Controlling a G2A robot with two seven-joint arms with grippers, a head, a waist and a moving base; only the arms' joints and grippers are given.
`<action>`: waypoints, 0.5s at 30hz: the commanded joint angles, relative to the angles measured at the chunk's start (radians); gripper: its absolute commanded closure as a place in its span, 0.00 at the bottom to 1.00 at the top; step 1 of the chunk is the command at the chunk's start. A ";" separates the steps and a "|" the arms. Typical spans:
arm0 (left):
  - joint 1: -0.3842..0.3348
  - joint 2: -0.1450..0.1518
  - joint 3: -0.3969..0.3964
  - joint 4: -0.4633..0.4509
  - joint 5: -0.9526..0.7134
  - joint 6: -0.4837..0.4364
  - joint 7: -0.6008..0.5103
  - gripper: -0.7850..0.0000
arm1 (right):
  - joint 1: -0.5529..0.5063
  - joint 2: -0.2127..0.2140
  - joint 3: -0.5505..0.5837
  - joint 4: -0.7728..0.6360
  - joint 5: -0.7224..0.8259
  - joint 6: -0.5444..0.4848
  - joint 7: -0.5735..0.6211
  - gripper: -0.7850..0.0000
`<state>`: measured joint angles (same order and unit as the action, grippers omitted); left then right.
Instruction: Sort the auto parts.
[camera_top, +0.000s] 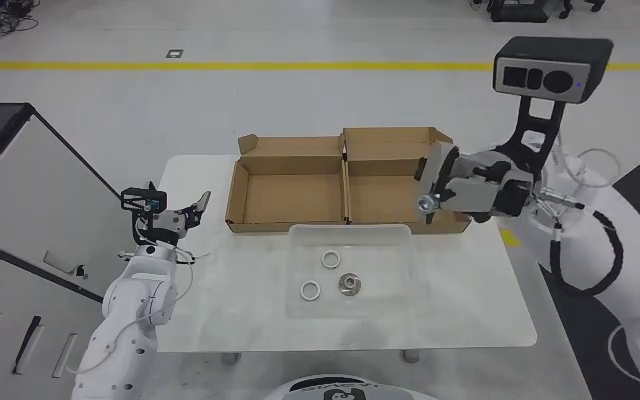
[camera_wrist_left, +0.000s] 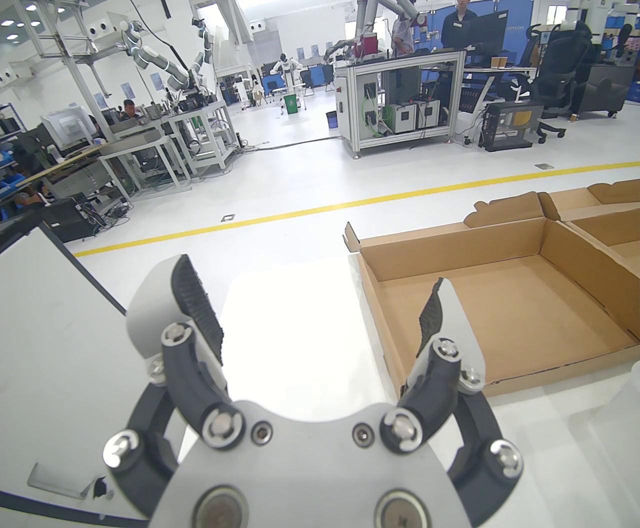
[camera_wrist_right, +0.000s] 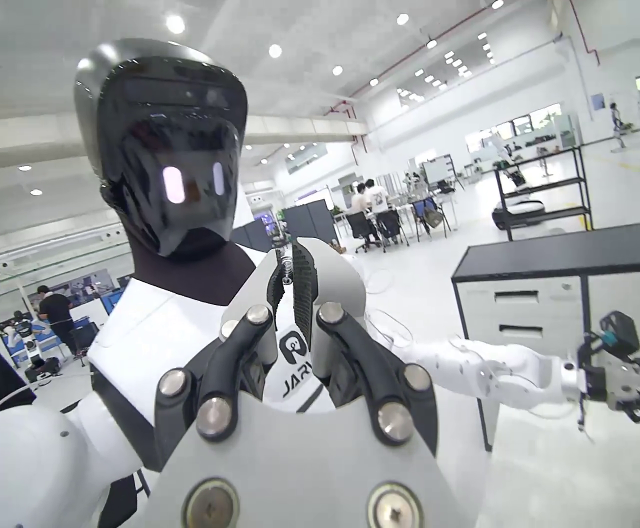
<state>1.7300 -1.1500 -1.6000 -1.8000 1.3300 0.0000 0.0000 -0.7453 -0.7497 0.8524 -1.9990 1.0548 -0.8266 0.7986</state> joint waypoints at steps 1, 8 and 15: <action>0.000 0.000 0.000 0.000 0.000 0.000 0.000 0.00 | -0.006 -0.010 -0.003 -0.002 0.015 -0.017 -0.009 1.00; 0.000 0.000 0.000 0.000 0.000 0.000 0.000 0.00 | -0.012 -0.046 -0.013 0.007 -0.001 -0.030 -0.042 1.00; 0.000 0.000 0.000 0.000 0.000 0.000 0.000 0.00 | -0.004 -0.078 -0.028 0.022 -0.139 0.055 -0.110 1.00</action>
<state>1.7300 -1.1500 -1.6000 -1.8000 1.3300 0.0000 0.0000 -0.7495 -0.8252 0.8254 -1.9759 0.9347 -0.7854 0.6972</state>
